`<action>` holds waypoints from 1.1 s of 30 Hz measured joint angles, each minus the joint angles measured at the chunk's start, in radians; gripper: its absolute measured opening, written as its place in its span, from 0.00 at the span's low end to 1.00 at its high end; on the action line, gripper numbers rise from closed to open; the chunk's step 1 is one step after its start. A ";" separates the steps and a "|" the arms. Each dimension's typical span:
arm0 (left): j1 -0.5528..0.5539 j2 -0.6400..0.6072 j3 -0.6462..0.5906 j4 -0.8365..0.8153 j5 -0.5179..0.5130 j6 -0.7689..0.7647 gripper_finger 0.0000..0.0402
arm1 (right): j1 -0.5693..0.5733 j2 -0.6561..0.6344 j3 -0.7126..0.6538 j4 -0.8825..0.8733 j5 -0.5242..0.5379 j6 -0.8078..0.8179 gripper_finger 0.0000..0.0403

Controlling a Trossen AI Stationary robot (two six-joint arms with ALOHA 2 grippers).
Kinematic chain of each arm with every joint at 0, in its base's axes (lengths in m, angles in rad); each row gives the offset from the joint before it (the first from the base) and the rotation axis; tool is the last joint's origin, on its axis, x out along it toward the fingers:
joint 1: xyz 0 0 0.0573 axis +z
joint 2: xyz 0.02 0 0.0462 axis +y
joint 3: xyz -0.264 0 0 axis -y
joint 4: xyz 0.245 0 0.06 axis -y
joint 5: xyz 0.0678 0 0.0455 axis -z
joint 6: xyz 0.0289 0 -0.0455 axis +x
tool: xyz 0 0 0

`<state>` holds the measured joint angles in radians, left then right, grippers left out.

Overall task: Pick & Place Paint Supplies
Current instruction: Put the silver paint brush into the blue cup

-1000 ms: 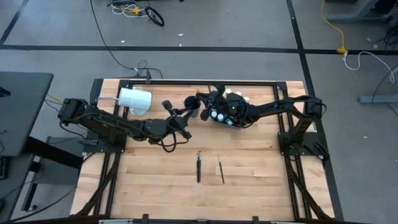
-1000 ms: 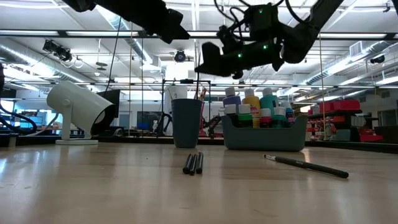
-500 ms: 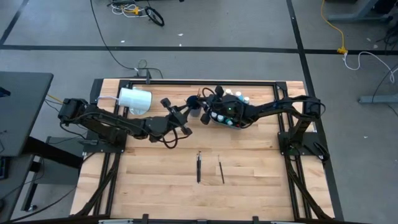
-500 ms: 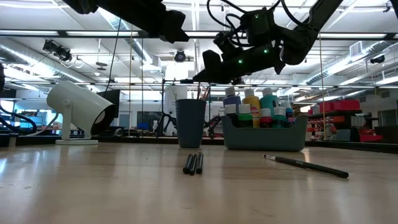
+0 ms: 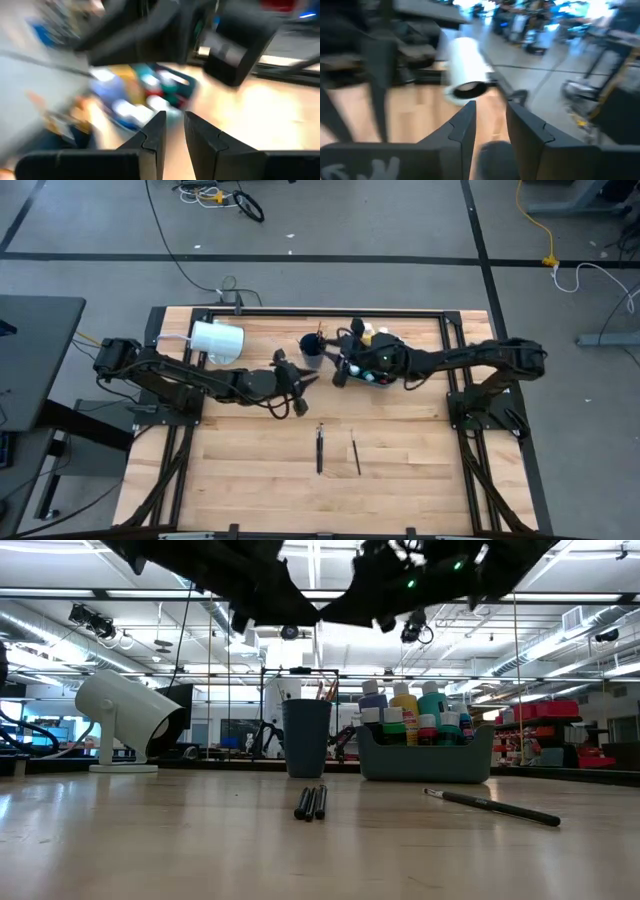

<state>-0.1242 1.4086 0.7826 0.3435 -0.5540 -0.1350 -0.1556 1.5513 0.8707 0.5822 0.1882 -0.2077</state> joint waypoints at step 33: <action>-0.071 0.000 0.000 -0.221 0.042 -0.385 0.19 | 0.314 -0.098 -0.120 -0.682 -0.183 0.767 0.24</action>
<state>-0.1947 1.4090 0.7826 0.1223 -0.5125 -0.5198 0.1586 1.4536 0.7509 -0.0998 0.0050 0.5596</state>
